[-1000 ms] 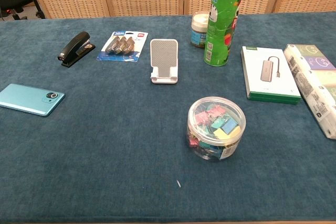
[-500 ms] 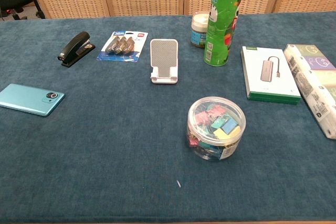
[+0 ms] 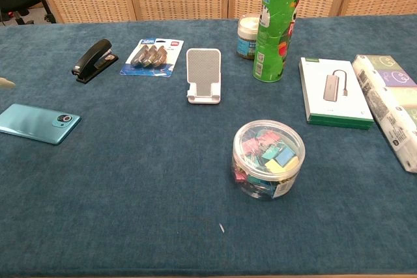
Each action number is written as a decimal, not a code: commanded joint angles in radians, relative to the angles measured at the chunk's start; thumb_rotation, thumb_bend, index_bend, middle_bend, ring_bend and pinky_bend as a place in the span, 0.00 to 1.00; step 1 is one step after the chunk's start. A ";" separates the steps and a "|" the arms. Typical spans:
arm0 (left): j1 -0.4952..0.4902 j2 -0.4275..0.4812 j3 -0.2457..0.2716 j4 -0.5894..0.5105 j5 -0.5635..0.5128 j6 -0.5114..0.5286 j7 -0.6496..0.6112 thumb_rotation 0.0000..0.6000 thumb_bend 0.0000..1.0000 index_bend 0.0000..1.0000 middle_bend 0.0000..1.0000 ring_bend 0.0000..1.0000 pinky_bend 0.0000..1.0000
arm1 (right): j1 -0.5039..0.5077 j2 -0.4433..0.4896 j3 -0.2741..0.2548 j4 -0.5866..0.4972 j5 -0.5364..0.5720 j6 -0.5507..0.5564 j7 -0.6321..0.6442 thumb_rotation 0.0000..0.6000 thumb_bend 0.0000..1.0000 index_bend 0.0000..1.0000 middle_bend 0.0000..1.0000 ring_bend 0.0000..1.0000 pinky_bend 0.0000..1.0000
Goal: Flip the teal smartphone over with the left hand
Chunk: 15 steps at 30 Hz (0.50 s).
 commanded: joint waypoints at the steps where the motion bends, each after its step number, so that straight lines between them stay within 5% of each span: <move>1: -0.046 -0.046 0.030 0.087 0.064 -0.020 -0.053 1.00 0.44 0.00 0.00 0.00 0.00 | 0.001 0.000 0.002 -0.001 0.004 -0.002 0.004 1.00 0.00 0.00 0.00 0.00 0.00; 15: -0.069 -0.140 0.058 0.195 0.091 -0.001 -0.059 1.00 0.43 0.00 0.00 0.00 0.00 | 0.000 0.010 0.003 -0.005 0.010 -0.003 0.030 1.00 0.00 0.00 0.00 0.00 0.00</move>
